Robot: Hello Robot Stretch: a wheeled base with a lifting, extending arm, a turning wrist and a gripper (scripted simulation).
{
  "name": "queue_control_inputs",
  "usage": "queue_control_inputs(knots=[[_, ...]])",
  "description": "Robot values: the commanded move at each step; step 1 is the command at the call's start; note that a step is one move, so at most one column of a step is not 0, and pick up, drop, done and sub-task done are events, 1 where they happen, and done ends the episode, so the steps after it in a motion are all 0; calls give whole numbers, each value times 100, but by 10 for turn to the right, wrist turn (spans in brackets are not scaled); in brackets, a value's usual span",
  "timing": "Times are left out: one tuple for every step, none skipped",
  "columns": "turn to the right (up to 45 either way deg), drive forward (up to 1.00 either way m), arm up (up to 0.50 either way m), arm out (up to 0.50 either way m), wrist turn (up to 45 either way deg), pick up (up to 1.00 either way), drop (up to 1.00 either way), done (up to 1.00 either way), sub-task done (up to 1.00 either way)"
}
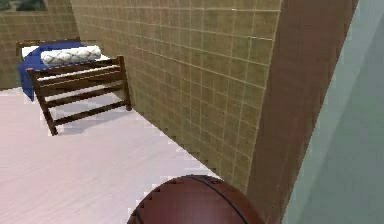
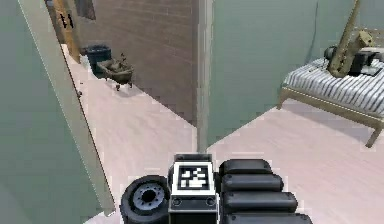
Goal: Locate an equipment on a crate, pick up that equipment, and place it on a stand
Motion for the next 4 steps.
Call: queue_control_inputs(knots=[[-390, 0, 0, 0, 0, 0, 0, 0, 0], [0, 100, 0, 0, 0, 0, 0, 0, 0], [-90, 0, 0, 0, 0, 0, 0, 0, 0], [0, 30, 0, 0, 0, 0, 0, 0, 0]])
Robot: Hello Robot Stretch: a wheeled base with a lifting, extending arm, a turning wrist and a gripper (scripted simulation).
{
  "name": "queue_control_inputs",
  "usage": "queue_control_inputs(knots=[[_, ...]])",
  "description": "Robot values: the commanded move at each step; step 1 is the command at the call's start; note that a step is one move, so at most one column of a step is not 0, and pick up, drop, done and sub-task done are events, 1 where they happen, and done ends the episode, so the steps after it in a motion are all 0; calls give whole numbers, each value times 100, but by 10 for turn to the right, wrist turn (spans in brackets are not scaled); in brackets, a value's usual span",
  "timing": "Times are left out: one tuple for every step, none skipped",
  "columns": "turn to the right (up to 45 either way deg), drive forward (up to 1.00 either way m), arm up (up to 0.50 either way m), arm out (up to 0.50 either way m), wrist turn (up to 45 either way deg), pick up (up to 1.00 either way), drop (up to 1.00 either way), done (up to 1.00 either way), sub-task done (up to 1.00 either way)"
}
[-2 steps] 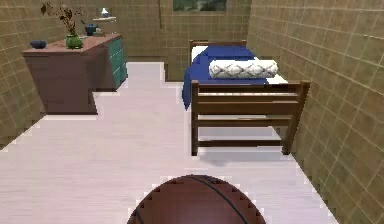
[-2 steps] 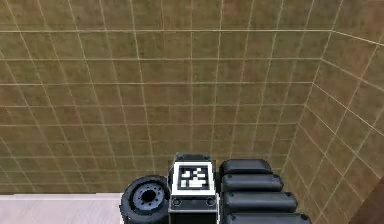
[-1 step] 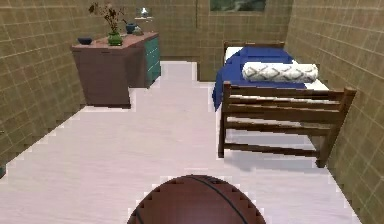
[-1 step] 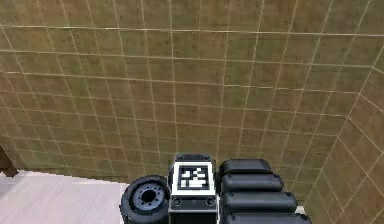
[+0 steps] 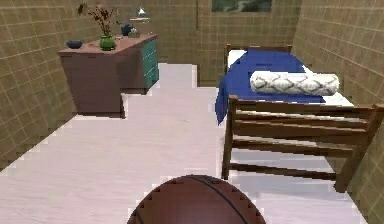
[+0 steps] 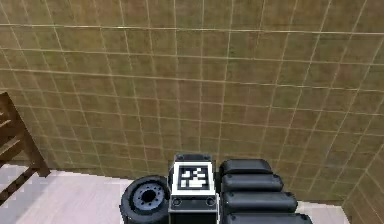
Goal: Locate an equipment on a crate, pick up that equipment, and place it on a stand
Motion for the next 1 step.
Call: queue_control_inputs(knots=[[-450, 0, 0, 0, 0, 0, 0, 0, 0]])
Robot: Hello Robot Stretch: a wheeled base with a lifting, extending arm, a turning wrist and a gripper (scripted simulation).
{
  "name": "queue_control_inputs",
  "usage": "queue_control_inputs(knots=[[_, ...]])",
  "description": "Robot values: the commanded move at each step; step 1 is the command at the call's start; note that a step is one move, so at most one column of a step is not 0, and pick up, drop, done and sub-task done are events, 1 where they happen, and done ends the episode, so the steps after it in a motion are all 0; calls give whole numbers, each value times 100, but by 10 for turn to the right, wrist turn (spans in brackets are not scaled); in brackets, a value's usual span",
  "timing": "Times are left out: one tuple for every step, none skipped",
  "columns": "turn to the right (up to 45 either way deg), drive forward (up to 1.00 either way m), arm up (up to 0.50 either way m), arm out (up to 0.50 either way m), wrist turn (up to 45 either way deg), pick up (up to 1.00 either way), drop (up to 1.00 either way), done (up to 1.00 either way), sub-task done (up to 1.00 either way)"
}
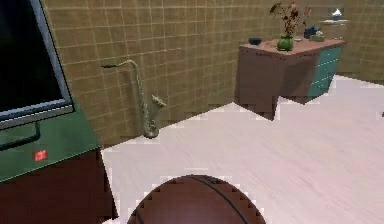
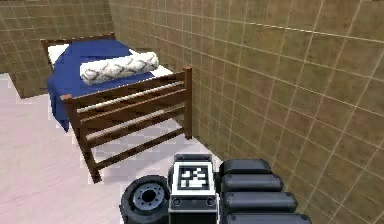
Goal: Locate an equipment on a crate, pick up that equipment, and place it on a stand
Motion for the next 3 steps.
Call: queue_control_inputs(knots=[[-90, 0, 0, 0, 0, 0, 0, 0, 0], [-30, 0, 0, 0, 0, 0, 0, 0, 0], [0, 80, 0, 0, 0, 0, 0, 0, 0]])
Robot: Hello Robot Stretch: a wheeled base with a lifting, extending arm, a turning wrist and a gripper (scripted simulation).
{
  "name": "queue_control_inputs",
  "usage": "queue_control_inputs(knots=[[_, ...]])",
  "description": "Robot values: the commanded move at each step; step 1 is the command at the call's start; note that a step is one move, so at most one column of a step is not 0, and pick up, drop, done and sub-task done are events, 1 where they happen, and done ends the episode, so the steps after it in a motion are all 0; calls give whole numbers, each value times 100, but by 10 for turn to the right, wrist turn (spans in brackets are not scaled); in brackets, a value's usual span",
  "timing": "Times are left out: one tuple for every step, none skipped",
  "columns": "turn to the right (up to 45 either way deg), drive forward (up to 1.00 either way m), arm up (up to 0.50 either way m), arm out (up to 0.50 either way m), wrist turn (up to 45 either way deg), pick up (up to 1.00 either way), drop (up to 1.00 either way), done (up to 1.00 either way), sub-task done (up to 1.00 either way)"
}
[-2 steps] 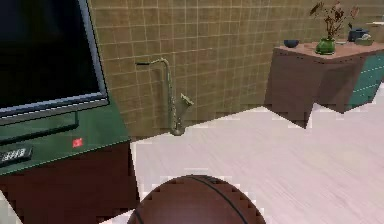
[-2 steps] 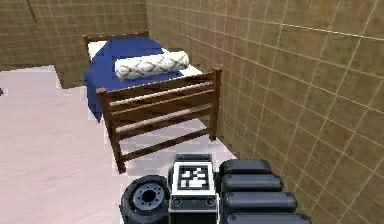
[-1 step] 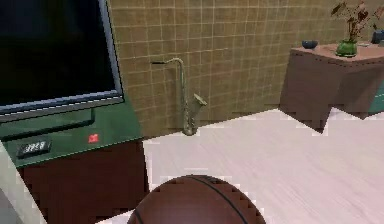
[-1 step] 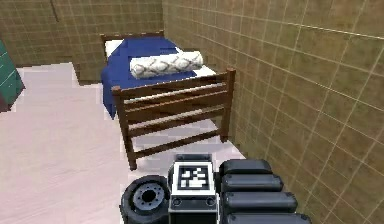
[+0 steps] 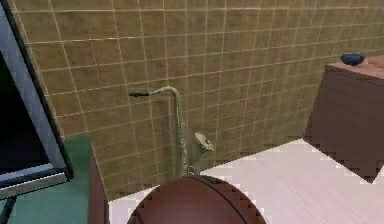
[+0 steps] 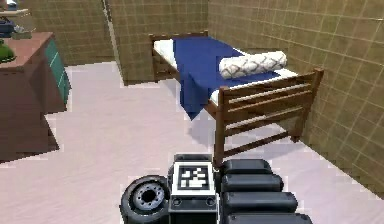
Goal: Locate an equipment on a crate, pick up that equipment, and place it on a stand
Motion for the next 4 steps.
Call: queue_control_inputs(knots=[[-450, 0, 0, 0, 0, 0, 0, 0, 0], [-390, 0, 0, 0, 0, 0, 0, 0, 0], [450, 0, 0, 0, 0, 0, 0, 0, 0], [360, 0, 0, 0, 0, 0, 0, 0, 0]])
